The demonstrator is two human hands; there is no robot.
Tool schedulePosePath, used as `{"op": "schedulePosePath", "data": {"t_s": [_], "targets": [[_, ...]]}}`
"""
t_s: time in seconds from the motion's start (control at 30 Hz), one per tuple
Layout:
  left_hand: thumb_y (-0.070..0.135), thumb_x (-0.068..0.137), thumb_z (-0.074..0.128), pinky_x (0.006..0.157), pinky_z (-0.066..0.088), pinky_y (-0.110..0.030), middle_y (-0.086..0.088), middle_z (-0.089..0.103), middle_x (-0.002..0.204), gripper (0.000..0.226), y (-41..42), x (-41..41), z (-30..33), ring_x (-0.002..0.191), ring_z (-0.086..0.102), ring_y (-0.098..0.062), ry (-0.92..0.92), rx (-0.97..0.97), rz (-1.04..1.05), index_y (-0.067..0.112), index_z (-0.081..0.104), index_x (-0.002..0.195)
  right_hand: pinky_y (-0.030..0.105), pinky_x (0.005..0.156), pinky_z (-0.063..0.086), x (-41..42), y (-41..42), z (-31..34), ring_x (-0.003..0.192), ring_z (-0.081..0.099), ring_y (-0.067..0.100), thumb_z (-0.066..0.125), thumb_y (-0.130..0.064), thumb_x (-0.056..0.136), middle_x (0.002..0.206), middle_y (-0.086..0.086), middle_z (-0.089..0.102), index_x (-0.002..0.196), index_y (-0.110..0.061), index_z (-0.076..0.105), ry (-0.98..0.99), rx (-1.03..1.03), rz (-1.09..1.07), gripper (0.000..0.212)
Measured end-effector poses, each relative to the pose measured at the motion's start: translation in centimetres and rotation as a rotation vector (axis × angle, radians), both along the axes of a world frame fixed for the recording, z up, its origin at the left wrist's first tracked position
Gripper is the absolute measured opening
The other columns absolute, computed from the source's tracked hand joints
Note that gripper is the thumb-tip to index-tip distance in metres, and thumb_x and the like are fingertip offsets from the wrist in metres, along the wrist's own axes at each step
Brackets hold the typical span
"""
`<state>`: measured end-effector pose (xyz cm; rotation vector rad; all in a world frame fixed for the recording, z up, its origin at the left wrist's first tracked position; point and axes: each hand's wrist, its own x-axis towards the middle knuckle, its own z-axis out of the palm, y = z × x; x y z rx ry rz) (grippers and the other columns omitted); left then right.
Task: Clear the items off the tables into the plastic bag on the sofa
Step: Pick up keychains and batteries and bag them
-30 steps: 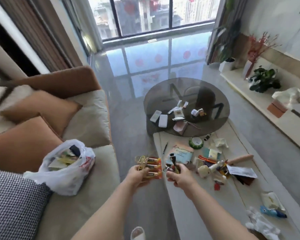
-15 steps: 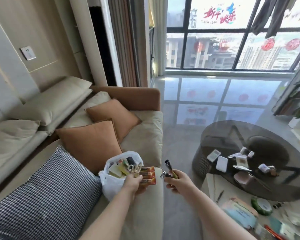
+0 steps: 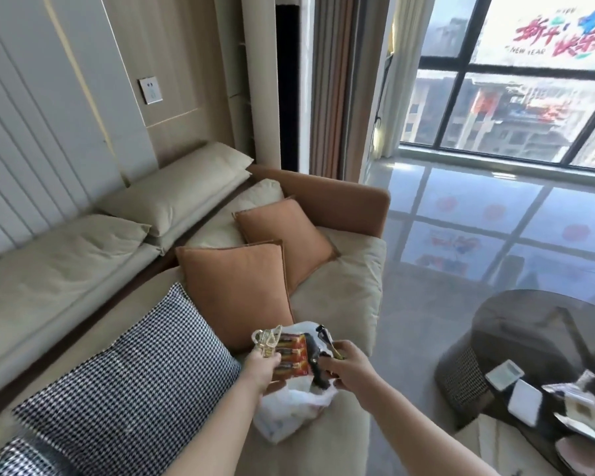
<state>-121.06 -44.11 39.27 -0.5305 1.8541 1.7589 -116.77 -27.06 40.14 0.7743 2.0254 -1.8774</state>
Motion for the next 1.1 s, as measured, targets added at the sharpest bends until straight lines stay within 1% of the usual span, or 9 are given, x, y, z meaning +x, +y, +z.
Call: {"op": "schedulePosePath", "data": {"t_s": [0.17,0.27,0.33,0.43,0.63,0.77,0.9,1.0,1.1], "targets": [[0.003,0.096,0.046,0.057,0.053,-0.029,-0.009,0.064,0.094,0.019,1.1,-3.7,-1.5,0.075,0.064,-0.020,-0.028,-0.013,0.076,0.011,0.052,0.113,0.026,0.054,0.046,-5.9,0.5,-2.7,0.065,0.060,0.020,0.059,-0.002,0.083,0.077,0.007,0.061,0.094,-0.020,0.053,-0.073,0.055,0.113,0.022],[0.004,0.096,0.046,0.055,0.053,-0.028,-0.009,0.066,0.091,0.016,1.9,-6.1,-2.7,0.074,0.065,-0.020,-0.062,-0.053,0.122,0.014,0.054,0.106,0.025,0.050,0.045,-9.4,0.8,-5.2,0.059,0.057,0.018,0.052,0.002,0.082,0.071,0.006,0.060,0.088,-0.020,0.055,-0.145,0.107,0.199,0.023],[0.004,0.095,0.046,0.052,0.052,-0.026,-0.007,0.065,0.090,0.015,2.4,-7.7,-4.1,0.072,0.064,-0.018,-0.102,-0.103,0.137,0.016,0.052,0.102,0.024,0.047,0.044,-11.4,1.1,-7.5,0.054,0.058,0.017,0.050,0.003,0.081,0.067,0.007,0.059,0.096,-0.015,0.056,-0.197,0.137,0.252,0.024],[0.004,0.094,0.043,0.058,0.053,-0.026,-0.006,0.063,0.093,0.022,3.2,-9.9,-7.2,0.076,0.063,-0.018,-0.173,-0.182,0.130,0.014,0.052,0.112,0.022,0.046,0.042,-13.9,1.3,-11.3,0.050,0.056,0.015,0.050,-0.001,0.079,0.067,0.006,0.057,0.104,-0.006,0.057,-0.313,0.189,0.345,0.026],[0.009,0.097,0.037,0.069,0.054,-0.028,-0.007,0.062,0.113,0.040,5.3,-12.4,-14.0,0.099,0.063,-0.023,-0.344,-0.298,0.055,0.020,0.041,0.135,0.021,0.052,0.042,-16.9,2.0,-17.8,0.060,0.055,0.014,0.055,-0.016,0.078,0.070,0.001,0.057,0.087,-0.011,0.059,-0.437,0.352,0.390,0.011],[0.021,0.098,0.039,0.060,0.053,-0.025,-0.007,0.061,0.116,0.037,6.0,-13.9,-17.9,0.098,0.062,-0.021,-0.422,-0.346,0.065,0.022,0.044,0.134,0.017,0.049,0.033,-18.4,2.1,-20.5,0.061,0.049,0.006,0.049,-0.013,0.076,0.069,-0.005,0.055,0.078,-0.018,0.056,-0.459,0.432,0.411,0.009],[0.013,0.096,0.035,0.061,0.053,-0.031,-0.013,0.061,0.121,0.037,6.2,-14.4,-21.1,0.103,0.064,-0.030,-0.452,-0.377,0.047,0.017,0.047,0.131,0.008,0.062,0.037,-19.1,1.2,-22.2,0.073,0.050,0.003,0.060,-0.023,0.080,0.081,-0.015,0.050,0.097,-0.026,0.051,-0.383,0.357,0.420,0.019],[0.006,0.096,0.038,0.086,0.052,-0.039,-0.009,0.061,0.120,0.039,5.8,-14.2,-22.0,0.110,0.061,-0.032,-0.387,-0.425,0.013,0.015,0.047,0.133,0.021,0.077,0.046,-18.5,0.7,-23.1,0.093,0.059,0.014,0.061,-0.017,0.083,0.104,-0.006,0.060,0.126,-0.023,0.047,-0.382,0.251,0.495,0.046],[0.002,0.094,0.043,0.082,0.055,-0.025,-0.005,0.063,0.110,0.038,5.2,-14.0,-21.7,0.096,0.062,-0.021,-0.357,-0.408,0.003,0.010,0.049,0.132,0.016,0.062,0.044,-17.6,0.8,-22.7,0.080,0.056,0.007,0.054,-0.009,0.082,0.091,-0.007,0.059,0.113,-0.019,0.050,-0.388,0.289,0.492,0.033]]}}
